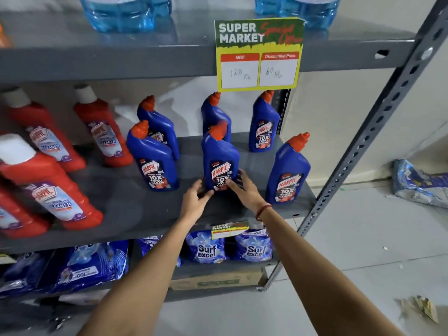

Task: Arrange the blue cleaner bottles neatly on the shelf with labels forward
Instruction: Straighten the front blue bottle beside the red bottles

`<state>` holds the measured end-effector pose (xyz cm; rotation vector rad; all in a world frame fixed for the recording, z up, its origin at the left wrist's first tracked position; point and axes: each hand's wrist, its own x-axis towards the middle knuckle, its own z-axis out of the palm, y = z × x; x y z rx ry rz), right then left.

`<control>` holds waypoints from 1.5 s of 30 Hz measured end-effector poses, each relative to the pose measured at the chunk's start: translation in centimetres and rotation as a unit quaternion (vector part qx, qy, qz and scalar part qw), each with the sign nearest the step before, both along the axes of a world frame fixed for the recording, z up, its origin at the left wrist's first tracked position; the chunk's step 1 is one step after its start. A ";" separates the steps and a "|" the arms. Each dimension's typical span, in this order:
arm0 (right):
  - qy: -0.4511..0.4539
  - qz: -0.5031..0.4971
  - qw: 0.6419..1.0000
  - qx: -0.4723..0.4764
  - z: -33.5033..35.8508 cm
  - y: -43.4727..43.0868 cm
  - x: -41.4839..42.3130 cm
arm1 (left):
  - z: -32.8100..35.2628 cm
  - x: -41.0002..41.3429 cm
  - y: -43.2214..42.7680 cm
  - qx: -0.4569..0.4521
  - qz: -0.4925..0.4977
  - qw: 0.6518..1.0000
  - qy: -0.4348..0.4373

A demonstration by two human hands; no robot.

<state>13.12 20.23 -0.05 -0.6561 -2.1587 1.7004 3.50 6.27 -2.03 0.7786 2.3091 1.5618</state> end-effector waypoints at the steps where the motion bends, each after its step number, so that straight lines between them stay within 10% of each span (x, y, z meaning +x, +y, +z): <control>1: 0.008 0.002 1.000 0.002 -0.2 -0.1 0.6 | -0.1 0.2 -0.3 0.004 -0.005 1.000 0.006; 24: 0.047 -0.016 0.997 0.057 -0.9 -3.0 5.1 | -0.5 3.0 -3.1 0.038 -0.051 0.998 0.027; 31: 0.109 -0.211 0.970 0.051 -1.8 -7.8 6.7 | 0.0 3.5 -5.0 0.111 0.013 0.994 -0.012; 37: 0.126 -0.060 0.983 0.121 -0.1 -14.4 2.4 | 1.3 -0.7 -9.7 0.168 0.224 0.960 0.022; 45: -0.039 0.025 0.998 0.051 1.1 -13.4 -7.9 | 1.0 -7.6 -10.7 0.075 0.150 0.982 -0.092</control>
